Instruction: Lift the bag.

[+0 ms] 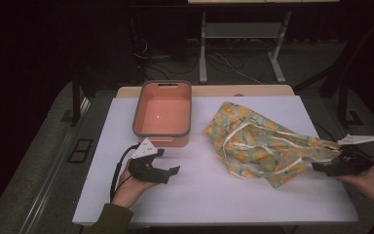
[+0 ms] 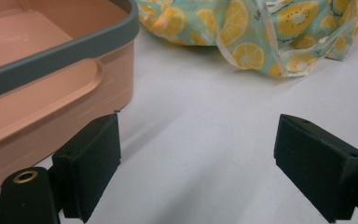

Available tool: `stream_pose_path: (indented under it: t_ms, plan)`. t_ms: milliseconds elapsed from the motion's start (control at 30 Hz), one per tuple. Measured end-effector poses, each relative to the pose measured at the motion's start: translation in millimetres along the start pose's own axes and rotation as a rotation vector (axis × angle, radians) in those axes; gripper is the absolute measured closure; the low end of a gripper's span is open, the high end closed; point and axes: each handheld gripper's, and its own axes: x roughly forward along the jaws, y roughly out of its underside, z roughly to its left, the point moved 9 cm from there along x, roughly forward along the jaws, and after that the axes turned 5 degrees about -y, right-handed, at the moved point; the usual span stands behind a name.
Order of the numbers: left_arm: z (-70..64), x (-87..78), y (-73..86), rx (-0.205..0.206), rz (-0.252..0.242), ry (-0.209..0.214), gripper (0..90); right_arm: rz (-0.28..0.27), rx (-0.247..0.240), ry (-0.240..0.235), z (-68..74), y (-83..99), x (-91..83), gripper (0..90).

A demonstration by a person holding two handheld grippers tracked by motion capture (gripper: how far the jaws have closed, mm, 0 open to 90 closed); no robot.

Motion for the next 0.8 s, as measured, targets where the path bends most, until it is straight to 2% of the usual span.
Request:
stream_pose_path:
  t_ms: [67,133,267,333,467,567,667,800]
  plan:
    - [0.8,-1.8,2.6,-0.005,-0.003,-0.005,13.1,-0.036,-0.003,0.014,-1.3,3.2,-7.0,0.7]
    - [0.4,-3.9,4.1,-0.007,-0.006,-0.003,13.1,-0.097,-0.022,0.004,5.2,-1.9,-17.8,0.7]
    - [1.6,-6.4,3.6,-0.012,-0.023,-0.006,12.8,-0.231,-0.090,-0.071,38.8,-32.7,-38.8,0.7]
    - [0.7,-8.4,2.2,-0.013,-0.034,-0.003,12.8,-0.263,-0.130,-0.118,60.2,-48.3,-39.8,0.7]
    - [-2.0,-11.2,0.8,-0.005,-0.048,0.005,12.6,-0.266,-0.212,-0.174,97.9,-67.5,-26.3,0.7]
    - [-2.8,-11.8,1.3,-0.006,-0.049,0.009,12.6,-0.262,-0.246,-0.203,119.3,-74.6,-11.9,0.7]
    - [-4.1,-12.4,1.4,-0.002,-0.053,0.015,12.6,-0.245,-0.264,-0.212,129.3,-74.3,-1.0,0.7]
    - [-5.6,-13.4,0.5,0.007,-0.062,0.021,12.5,-0.239,-0.259,-0.237,136.2,-69.1,10.2,0.8]
